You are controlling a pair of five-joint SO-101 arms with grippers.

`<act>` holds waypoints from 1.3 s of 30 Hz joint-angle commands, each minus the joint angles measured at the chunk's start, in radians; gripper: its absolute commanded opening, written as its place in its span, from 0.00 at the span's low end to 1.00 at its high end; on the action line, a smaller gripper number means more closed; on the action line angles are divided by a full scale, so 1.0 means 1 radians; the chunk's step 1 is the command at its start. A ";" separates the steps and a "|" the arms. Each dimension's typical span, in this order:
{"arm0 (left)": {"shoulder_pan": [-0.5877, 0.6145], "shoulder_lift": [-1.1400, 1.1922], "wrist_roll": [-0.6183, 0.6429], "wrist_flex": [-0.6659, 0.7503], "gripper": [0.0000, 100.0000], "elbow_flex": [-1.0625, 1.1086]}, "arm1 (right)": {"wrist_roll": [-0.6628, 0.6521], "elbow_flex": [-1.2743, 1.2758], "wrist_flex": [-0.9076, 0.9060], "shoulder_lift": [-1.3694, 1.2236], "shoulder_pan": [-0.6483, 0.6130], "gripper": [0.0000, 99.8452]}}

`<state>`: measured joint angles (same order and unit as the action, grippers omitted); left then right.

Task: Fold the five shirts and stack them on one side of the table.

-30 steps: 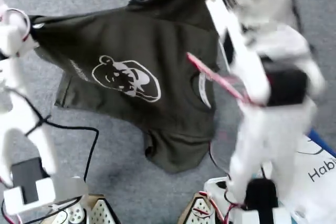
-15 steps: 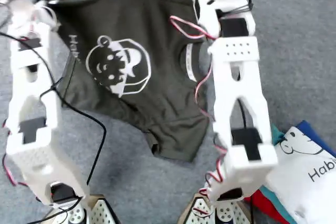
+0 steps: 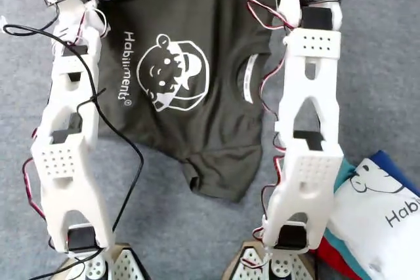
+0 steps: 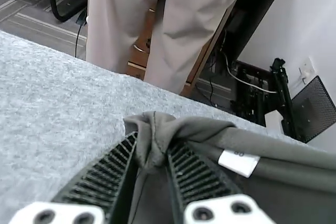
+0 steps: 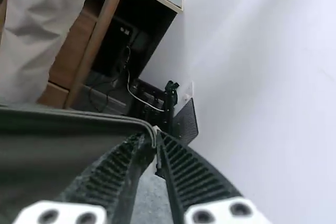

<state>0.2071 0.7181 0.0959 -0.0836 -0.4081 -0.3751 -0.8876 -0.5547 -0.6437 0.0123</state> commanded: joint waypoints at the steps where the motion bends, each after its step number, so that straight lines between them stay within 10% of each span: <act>1: -0.002 0.022 0.012 0.026 0.02 -0.155 | -0.038 -0.101 0.000 -0.019 0.001 0.00; 13: -0.002 0.125 0.011 -0.247 0.02 -0.512 | -0.040 -0.349 -0.167 -0.042 0.134 0.00; 39: 0.011 0.292 -0.264 -1.137 0.02 -0.703 | 0.044 -0.282 -0.720 -0.312 -0.315 0.11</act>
<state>0.2148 1.0142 -0.1603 -1.1607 -1.0664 -0.3567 -1.1699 -1.2482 -0.9352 -0.2700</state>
